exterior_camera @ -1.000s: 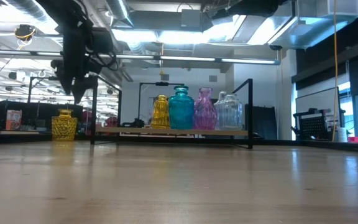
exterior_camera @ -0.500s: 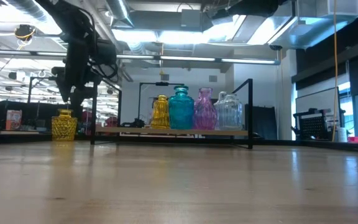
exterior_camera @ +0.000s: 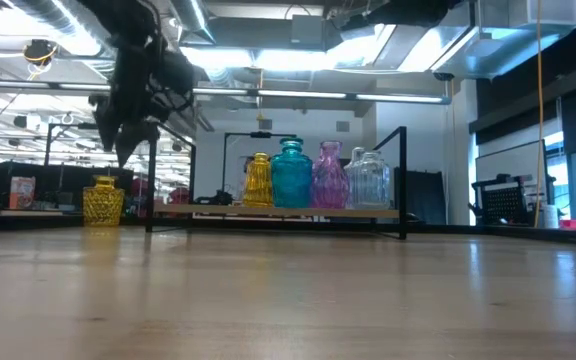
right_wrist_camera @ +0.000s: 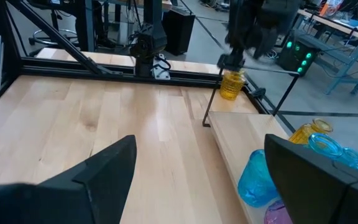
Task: Sort vases onto shelf
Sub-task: Put the top yellow vase on the shelf aligned with the other yellow vase
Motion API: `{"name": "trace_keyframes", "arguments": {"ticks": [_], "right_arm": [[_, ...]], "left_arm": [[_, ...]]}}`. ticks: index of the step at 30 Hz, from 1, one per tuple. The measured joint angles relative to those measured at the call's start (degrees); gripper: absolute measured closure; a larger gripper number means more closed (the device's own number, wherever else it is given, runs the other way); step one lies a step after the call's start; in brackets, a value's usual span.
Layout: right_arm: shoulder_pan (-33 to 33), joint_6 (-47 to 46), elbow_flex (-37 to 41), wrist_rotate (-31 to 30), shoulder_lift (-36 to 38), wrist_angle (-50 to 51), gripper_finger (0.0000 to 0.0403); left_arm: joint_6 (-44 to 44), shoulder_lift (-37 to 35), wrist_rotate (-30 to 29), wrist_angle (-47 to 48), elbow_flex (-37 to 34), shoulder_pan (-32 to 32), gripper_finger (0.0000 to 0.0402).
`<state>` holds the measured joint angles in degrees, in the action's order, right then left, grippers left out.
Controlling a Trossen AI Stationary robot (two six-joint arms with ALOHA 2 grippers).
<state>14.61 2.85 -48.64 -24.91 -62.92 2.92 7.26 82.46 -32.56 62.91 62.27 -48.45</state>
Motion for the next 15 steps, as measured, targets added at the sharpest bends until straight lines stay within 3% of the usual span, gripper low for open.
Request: {"name": "trace_keyframes", "arguments": {"ticks": [8, 12, 15], "right_arm": [[0.0, -3.34, 0.0, 0.65, -1.13, 5.36, 0.007], [0.0, -3.83, 0.0, 2.86, -2.11, 5.83, 0.007], [0.0, -2.86, 0.0, 3.09, -2.71, 5.72, 0.007]], "left_arm": [[2.43, 0.07, 0.41, 9.68, 13.17, -2.0, 0.0119], [0.13, 1.81, 7.82, 11.72, 16.74, -5.85, 0.0119], [-2.25, 3.85, 10.13, 11.8, 17.09, -8.18, 0.0119]]}}
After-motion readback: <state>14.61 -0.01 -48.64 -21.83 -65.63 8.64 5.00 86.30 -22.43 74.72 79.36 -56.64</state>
